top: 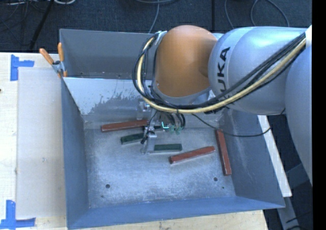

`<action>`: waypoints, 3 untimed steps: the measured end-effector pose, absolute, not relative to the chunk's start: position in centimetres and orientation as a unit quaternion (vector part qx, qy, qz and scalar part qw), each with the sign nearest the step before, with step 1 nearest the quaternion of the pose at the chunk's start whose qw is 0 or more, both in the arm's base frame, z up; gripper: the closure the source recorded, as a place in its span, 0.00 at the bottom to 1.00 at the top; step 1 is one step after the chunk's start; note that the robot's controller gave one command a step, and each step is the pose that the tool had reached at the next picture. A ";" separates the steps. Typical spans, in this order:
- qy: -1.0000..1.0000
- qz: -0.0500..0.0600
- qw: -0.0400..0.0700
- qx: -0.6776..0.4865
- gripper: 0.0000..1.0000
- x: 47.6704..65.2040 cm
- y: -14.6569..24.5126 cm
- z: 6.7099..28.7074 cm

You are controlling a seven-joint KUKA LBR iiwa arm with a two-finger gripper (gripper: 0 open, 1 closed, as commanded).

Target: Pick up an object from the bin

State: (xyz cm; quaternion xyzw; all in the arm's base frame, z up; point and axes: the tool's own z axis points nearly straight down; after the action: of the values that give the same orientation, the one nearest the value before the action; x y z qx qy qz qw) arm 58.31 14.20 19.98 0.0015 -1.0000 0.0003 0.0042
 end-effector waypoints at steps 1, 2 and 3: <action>-0.999 0.001 0.003 0.040 0.00 61.9 12.4 9.1; -0.999 0.000 0.000 0.039 1.00 62.0 12.5 9.5; -0.999 0.000 0.000 0.038 0.00 62.0 12.5 9.5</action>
Offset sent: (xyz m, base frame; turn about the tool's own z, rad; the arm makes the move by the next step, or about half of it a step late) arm 0.0371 -0.0170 -0.1037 -0.0779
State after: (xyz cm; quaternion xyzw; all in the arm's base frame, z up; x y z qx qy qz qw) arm 62.03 12.46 9.53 0.0379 -0.9993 -0.0003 0.0004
